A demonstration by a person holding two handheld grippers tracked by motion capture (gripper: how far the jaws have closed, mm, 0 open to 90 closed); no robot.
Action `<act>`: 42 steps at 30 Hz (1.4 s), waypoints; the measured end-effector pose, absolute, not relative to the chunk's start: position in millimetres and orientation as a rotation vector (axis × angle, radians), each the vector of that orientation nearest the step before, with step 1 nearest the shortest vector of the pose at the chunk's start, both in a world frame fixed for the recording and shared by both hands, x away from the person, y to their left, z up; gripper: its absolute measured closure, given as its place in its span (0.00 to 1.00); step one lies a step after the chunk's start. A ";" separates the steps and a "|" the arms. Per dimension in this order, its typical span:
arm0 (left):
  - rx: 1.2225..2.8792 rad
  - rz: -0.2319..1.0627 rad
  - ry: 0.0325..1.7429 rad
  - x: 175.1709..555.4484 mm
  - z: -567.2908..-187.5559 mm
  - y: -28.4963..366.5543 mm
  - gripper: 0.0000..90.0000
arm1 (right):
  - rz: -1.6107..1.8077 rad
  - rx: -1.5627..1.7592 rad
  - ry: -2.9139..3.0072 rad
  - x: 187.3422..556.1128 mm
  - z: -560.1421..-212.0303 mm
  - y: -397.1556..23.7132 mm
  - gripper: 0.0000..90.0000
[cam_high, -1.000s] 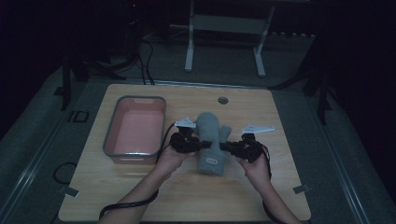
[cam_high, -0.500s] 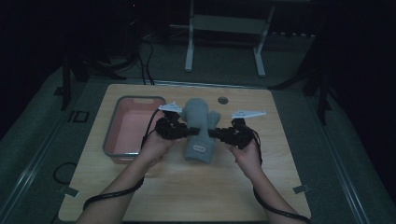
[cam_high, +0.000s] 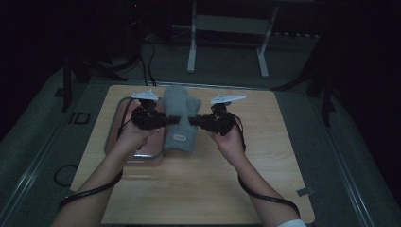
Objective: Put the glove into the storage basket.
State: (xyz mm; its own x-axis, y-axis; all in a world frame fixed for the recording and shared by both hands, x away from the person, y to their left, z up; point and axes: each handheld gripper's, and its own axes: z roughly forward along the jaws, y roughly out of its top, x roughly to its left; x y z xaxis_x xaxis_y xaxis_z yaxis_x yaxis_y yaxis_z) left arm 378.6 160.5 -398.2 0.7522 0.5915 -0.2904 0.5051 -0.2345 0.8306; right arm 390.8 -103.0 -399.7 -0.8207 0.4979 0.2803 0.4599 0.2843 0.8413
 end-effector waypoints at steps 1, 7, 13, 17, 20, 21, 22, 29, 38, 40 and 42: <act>1.889 0.109 0.842 378.7 -396.0 166.1 0.86 | 1.609 0.918 2.493 392.1 -397.6 -97.6 0.91; 1.883 0.136 0.856 379.2 -386.8 193.9 0.86 | 1.618 0.857 2.511 399.8 -386.6 -63.8 0.91; 1.876 0.170 0.895 383.6 -386.8 230.2 0.86 | 1.638 0.843 2.526 410.2 -386.8 -28.8 0.91; 1.865 0.169 0.924 388.3 -396.5 241.6 0.86 | 1.635 0.866 2.535 418.2 -397.1 -12.1 0.91; 1.869 0.155 0.969 397.1 -416.5 251.7 0.86 | 1.618 0.893 2.545 425.5 -411.6 -1.7 0.91; 1.868 0.146 0.982 399.3 -422.4 253.7 0.86 | 1.613 0.910 2.554 427.9 -417.1 1.4 0.91; 1.869 0.140 0.996 401.4 -428.4 255.6 0.86 | 1.604 0.926 2.560 430.1 -422.7 4.1 0.91; 1.921 0.098 1.083 408.6 -463.4 263.0 0.86 | 1.517 1.006 2.626 439.1 -463.4 21.9 0.91; 1.989 0.097 1.179 412.2 -484.9 262.8 0.86 | 1.353 1.052 2.681 441.9 -485.6 41.4 0.91; 2.022 0.111 1.196 413.6 -487.5 259.4 0.86 | 1.297 1.067 2.688 443.3 -489.7 45.6 0.91; 2.049 0.115 1.212 415.2 -490.2 256.4 0.85 | 1.248 1.088 2.698 444.2 -492.7 48.7 0.91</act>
